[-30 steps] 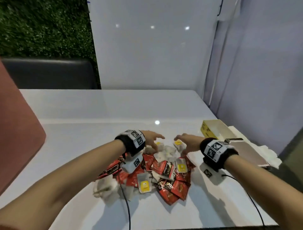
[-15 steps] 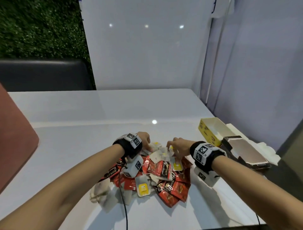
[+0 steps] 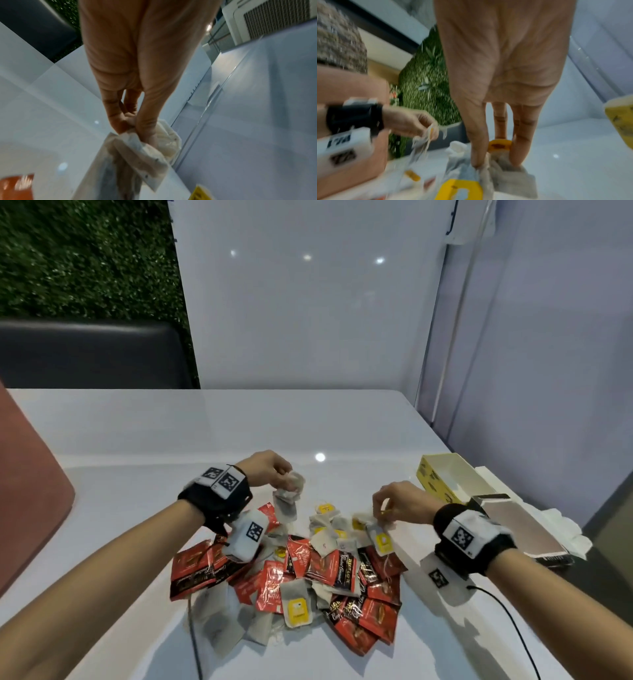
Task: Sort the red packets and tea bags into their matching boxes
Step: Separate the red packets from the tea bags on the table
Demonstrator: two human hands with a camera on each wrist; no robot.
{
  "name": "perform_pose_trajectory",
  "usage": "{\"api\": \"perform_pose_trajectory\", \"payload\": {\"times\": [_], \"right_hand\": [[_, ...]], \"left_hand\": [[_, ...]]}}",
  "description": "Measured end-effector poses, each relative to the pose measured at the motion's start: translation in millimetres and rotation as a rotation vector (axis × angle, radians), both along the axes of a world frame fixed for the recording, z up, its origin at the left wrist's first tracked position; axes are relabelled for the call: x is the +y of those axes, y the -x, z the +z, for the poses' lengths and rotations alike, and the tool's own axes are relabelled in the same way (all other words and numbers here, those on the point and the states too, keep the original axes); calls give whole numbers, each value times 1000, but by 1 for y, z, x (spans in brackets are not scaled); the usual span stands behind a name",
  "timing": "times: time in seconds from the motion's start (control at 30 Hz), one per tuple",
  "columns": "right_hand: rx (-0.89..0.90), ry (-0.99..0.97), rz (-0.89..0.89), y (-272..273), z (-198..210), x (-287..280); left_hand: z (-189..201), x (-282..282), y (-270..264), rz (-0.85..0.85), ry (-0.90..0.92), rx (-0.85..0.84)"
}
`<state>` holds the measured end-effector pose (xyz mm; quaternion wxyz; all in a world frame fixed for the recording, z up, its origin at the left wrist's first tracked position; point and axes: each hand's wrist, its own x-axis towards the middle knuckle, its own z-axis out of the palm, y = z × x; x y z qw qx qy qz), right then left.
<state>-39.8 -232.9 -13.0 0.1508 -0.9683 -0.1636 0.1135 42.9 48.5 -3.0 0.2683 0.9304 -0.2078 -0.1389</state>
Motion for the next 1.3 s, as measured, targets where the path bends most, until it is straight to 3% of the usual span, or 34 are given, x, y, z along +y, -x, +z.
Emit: {"api": "perform_pose_trajectory", "payload": {"times": [0.23, 0.53, 0.67, 0.8, 0.93, 1.07, 1.2, 1.3], "right_hand": [[-59, -265, -127, -36, 44, -14], [-65, -19, -335, -130, 19, 5], [-59, 151, -322, -121, 6, 13], [-93, 288, -97, -83, 9, 21], [87, 276, 105, -42, 2, 28], [212, 248, 82, -33, -16, 32], [244, 168, 32, -32, -25, 37], [300, 91, 39, -29, -28, 39]], "left_hand": [[17, 27, -6, -4, 230, 0], [51, 1, -61, 58, 340, -40], [43, -23, -82, 128, 201, -117], [29, -44, -82, 87, 99, -148], [25, -67, -87, 37, 62, -172], [18, -95, -89, 7, -1, -254], [-2, -107, -87, -29, -91, -16], [-8, -98, -72, -74, -222, -20]]}}
